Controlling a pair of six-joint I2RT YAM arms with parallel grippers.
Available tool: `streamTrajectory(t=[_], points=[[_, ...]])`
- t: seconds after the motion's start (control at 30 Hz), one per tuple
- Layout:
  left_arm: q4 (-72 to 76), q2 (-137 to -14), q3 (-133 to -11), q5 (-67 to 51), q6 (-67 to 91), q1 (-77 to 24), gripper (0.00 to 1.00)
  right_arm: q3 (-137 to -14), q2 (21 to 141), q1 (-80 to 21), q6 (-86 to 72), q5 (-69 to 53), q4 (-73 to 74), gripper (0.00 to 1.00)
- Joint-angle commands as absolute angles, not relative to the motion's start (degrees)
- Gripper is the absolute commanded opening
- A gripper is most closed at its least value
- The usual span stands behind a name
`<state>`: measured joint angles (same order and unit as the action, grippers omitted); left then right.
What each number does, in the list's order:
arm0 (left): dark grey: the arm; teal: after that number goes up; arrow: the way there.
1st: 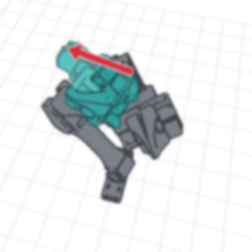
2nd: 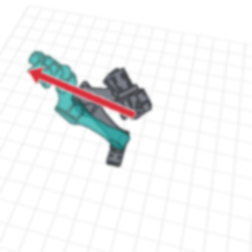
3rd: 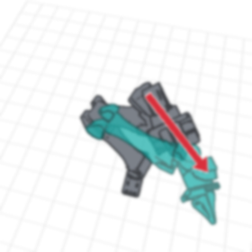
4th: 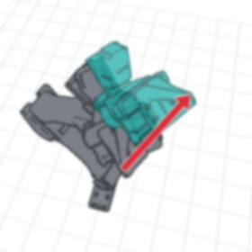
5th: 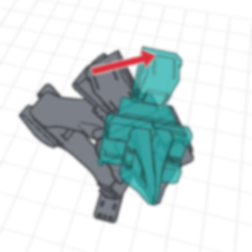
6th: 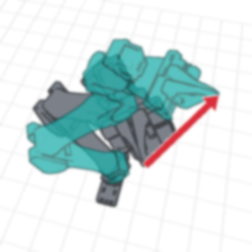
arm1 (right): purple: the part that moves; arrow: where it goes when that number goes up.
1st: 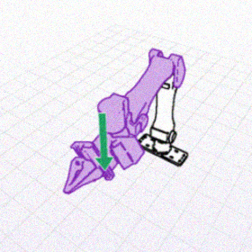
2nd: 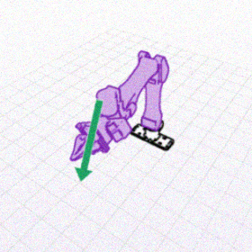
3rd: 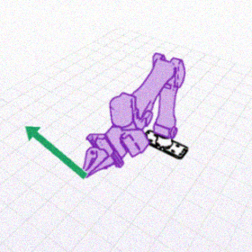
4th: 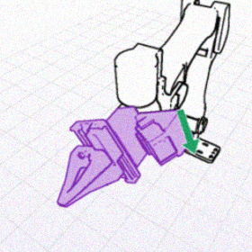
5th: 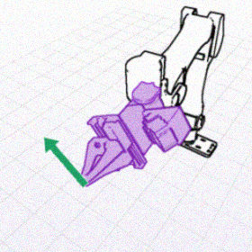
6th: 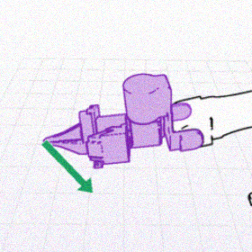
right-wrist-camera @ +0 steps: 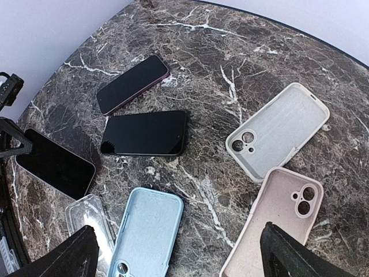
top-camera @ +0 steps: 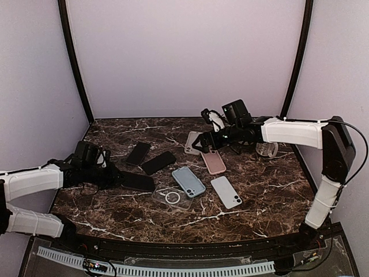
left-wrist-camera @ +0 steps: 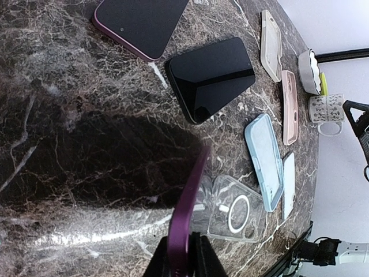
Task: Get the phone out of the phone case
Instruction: Place the phone at the center of the board, then reset both arms
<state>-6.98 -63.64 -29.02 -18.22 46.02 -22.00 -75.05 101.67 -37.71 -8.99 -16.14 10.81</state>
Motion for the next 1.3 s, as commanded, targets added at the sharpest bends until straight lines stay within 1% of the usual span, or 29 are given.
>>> streamTrajectory(t=[0.0, 0.1, 0.17, 0.27, 0.43, 0.47, 0.57, 0.63, 0.7, 0.73, 0.77, 0.8, 0.83, 0.9, 1.03, 1.1, 1.23, 1.27], points=[[-11.1, -67.4, -25.5, -12.3, 43.0, -21.8, 0.14, -73.6, 99.3, -37.5, -10.2, -15.0, 10.7, 0.98], [-10.4, -68.3, -25.1, -11.7, 43.2, -21.8, 0.15, -72.9, 98.5, -37.5, -10.8, -14.9, 10.6, 0.99], [-10.1, -68.6, -24.8, -11.2, 43.3, -21.8, 0.18, -72.4, 97.8, -37.5, -10.8, -14.4, 10.8, 0.99], [-9.9, -68.8, -24.4, -10.3, 43.4, -21.8, 0.25, -71.3, 96.5, -37.5, -10.5, -13.2, 11.2, 0.98], [-10.4, -68.5, -24.2, -8.9, 43.6, -21.8, 0.32, -68.9, 94.5, -37.5, -9.9, -11.3, 11.6, 0.99], [-10.5, -68.3, -24.4, -8.5, 43.5, -21.8, 0.35, -68.6, 94.2, -37.5, -9.7, -10.8, 11.6, 0.99], [-13.0, -68.0, -25.6, -6.9, 43.2, -21.8, 0.42, -68.1, 93.5, -37.4, -8.9, -9.6, 12.2, 0.99], [-15.4, -67.3, -26.7, -5.0, 43.0, -21.8, 0.49, -68.0, 93.0, -37.4, -8.3, -8.8, 12.5, 0.99], [-17.7, -66.3, -28.2, -3.0, 42.8, -21.8, 0.6, -67.7, 92.3, -37.4, -7.4, -7.4, 12.8, 0.99], [-19.1, -65.9, -28.6, -1.6, 42.5, -21.8, 0.63, -67.5, 91.7, -37.3, -7.1, -6.7, 12.8, 0.99], [-19.8, -65.1, -29.8, -1.1, 42.2, -21.8, 0.72, -67.3, 91.4, -37.1, -6.9, -6.4, 12.9, 0.98], [-21.6, -64.8, -30.5, 1.3, 41.6, -21.8, 0.78, -67.1, 91.0, -36.8, -6.6, -6.1, 13.0, 0.99], [-22.7, -64.1, -32.3, 3.6, 41.3, -21.8, 0.85, -67.0, 90.6, -36.4, -6.5, -5.8, 13.0, 0.99], [-26.0, -63.4, -35.1, 7.4, 40.0, -21.8, 0.92, -66.2, 89.7, -35.4, -6.4, -5.2, 12.6, 0.99], [-29.6, -61.5, -39.7, 16.5, 34.8, -21.8, 0.95, -64.6, 87.7, -33.0, -7.5, -3.9, 11.3, 0.99], [-29.1, -60.1, -40.6, 20.7, 30.9, -21.8, 0.95, -63.4, 86.3, -32.2, -8.4, 0.1, 10.2, 0.99], [-25.1, -57.5, -40.4, 28.3, 22.1, -21.8, 0.95, -60.5, 83.2, -30.7, -9.9, 8.2, 7.9, 0.99], [-21.8, -56.4, -38.9, 29.6, 20.3, -21.8, 0.95, -59.7, 82.5, -30.3, -10.1, 9.6, 7.4, 0.99]])
